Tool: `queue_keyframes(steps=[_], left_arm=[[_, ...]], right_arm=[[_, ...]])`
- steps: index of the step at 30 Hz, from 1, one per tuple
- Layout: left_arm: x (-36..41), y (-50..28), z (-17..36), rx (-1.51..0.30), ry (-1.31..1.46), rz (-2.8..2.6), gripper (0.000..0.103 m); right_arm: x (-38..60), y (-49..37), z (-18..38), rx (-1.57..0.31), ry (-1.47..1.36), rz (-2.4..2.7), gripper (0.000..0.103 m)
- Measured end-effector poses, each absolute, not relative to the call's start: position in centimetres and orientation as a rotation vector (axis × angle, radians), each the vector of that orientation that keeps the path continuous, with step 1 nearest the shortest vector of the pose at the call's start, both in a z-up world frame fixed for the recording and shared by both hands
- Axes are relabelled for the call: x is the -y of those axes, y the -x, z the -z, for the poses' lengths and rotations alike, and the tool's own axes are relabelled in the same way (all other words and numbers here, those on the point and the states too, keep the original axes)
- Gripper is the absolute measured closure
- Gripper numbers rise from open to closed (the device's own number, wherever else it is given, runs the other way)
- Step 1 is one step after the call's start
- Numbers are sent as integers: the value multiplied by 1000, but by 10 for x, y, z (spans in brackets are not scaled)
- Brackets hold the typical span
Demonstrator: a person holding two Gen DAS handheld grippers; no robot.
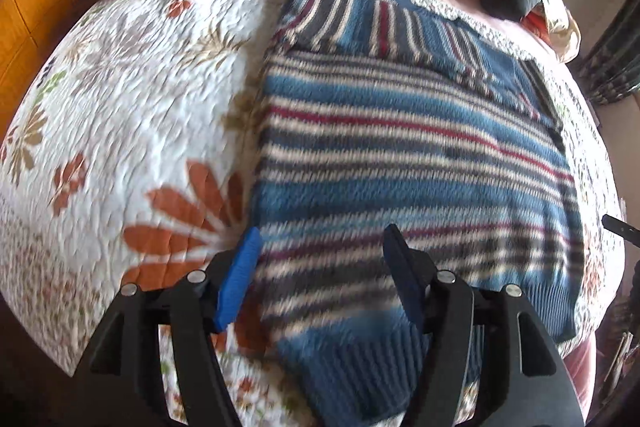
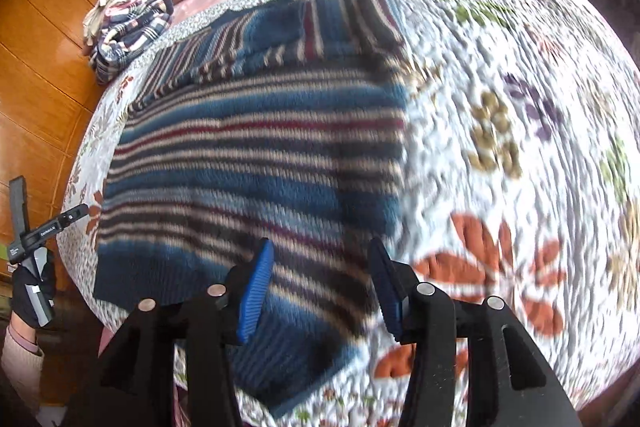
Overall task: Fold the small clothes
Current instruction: 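Grasp the ribbed hem with both grippers and lift it toward the collar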
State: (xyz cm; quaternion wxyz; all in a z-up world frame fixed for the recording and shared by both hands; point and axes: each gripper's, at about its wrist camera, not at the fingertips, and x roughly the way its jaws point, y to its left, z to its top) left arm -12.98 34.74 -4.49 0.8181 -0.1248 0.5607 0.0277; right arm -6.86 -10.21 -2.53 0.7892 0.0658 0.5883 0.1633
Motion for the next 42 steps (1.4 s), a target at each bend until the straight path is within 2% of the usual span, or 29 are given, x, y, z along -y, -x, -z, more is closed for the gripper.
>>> queue_keyframes(steps=[4, 9, 15, 23, 25, 27, 29, 30, 31, 32, 33, 35, 42], left_arm=[[-353, 175, 58, -1244, 343, -58, 40], [-347, 195, 77, -1270, 410, -37, 39], [-343, 200, 93, -1304, 451, -54, 40], [-347, 194, 96, -1303, 639, -6, 43], [-342, 191, 103, -1329, 655, -2, 51], [-336, 186, 105, -1340, 624, -7, 54], [-331, 187, 104, -1347, 609, 1, 64], [-330, 188, 104, -1350, 617, 4, 69], [-329, 190, 104, -1352, 629, 10, 78], [-328, 192, 105, -1355, 640, 17, 82], [-328, 193, 105, -1357, 662, 21, 93], [-329, 196, 103, -1341, 684, 18, 94], [-334, 183, 66, -1234, 709, 51, 95]], right_arm=[[122, 120, 42, -1311, -244, -321, 52], [131, 150, 58, -1331, -363, -342, 51], [120, 160, 73, -1354, -412, -374, 51], [106, 155, 89, -1384, -465, -349, 51], [101, 153, 93, -1405, -458, -351, 60], [98, 152, 94, -1416, -435, -343, 60], [100, 151, 95, -1417, -445, -348, 64], [102, 150, 96, -1422, -455, -352, 70], [104, 150, 97, -1427, -467, -354, 75], [107, 150, 98, -1431, -488, -360, 82], [110, 150, 99, -1432, -519, -376, 87], [116, 151, 97, -1420, -585, -403, 92], [124, 140, 65, -1349, -625, -468, 93]])
